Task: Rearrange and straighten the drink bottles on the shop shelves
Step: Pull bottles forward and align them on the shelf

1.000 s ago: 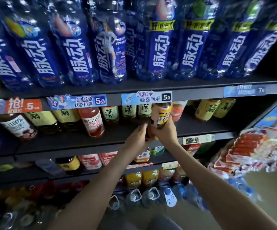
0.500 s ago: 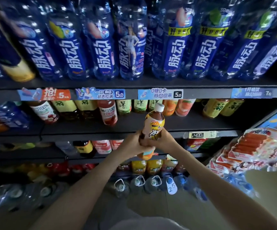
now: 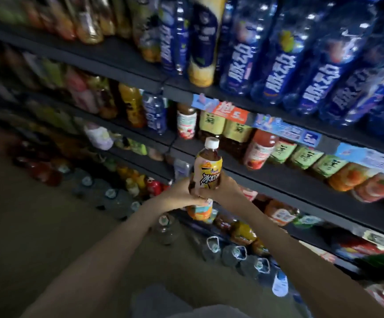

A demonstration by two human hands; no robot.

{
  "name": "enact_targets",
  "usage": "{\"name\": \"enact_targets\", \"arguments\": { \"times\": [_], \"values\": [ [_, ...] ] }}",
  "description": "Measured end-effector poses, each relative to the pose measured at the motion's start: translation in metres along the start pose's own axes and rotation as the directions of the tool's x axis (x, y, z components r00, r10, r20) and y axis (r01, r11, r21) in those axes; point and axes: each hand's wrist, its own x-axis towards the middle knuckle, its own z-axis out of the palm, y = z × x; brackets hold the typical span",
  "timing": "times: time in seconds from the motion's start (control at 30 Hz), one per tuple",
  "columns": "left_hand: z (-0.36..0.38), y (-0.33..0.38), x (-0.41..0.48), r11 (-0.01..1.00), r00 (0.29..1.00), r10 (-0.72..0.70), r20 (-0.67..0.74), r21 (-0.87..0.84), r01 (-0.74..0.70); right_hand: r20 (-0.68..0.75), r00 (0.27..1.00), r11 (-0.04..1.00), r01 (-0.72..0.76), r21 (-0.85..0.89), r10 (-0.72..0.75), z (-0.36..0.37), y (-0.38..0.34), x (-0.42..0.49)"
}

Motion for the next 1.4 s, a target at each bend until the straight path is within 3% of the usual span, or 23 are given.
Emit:
{"name": "enact_targets", "arguments": {
  "times": [0.17, 0.47, 0.63, 0.83, 1.03, 1.2, 1.4],
  "values": [
    [-0.123, -0.026, -0.046, 0.991, 0.984, 0.012, -0.178, -0.126, -0.035, 0.031, 0.993, 0.992, 0.113, 0.062, -0.115, 0.064, -0.108, 0.045],
    [-0.333, -0.046, -0.096, 0.981, 0.904, 0.112, -0.413, -0.098, -0.166, -0.015, 0.941, 0.938, 0.337, 0.083, -0.337, 0.156, -0.293, 0.139],
    [-0.417, -0.042, -0.083, 0.977, 0.884, 0.155, -0.440, -0.065, -0.204, -0.054, 0.899, 0.898, 0.437, 0.043, -0.435, 0.168, -0.355, 0.193],
    [-0.501, -0.048, -0.066, 0.966, 0.788, 0.235, -0.569, 0.044, -0.256, -0.105, 0.824, 0.825, 0.563, 0.040, -0.557, 0.187, -0.413, 0.256],
    [-0.577, -0.055, -0.060, 0.954, 0.809, 0.298, -0.507, 0.124, -0.274, -0.194, 0.821, 0.819, 0.562, 0.114, -0.537, 0.216, -0.457, 0.297],
    [-0.616, -0.060, -0.045, 0.940, 0.875, 0.334, -0.351, 0.192, -0.281, -0.313, 0.840, 0.853, 0.503, 0.140, -0.443, 0.231, -0.469, 0.303],
    [-0.627, -0.045, -0.032, 0.823, 0.867, 0.473, -0.156, 0.428, -0.372, -0.509, 0.808, 0.885, 0.433, 0.172, -0.296, 0.244, -0.462, 0.281]
  ]
}}
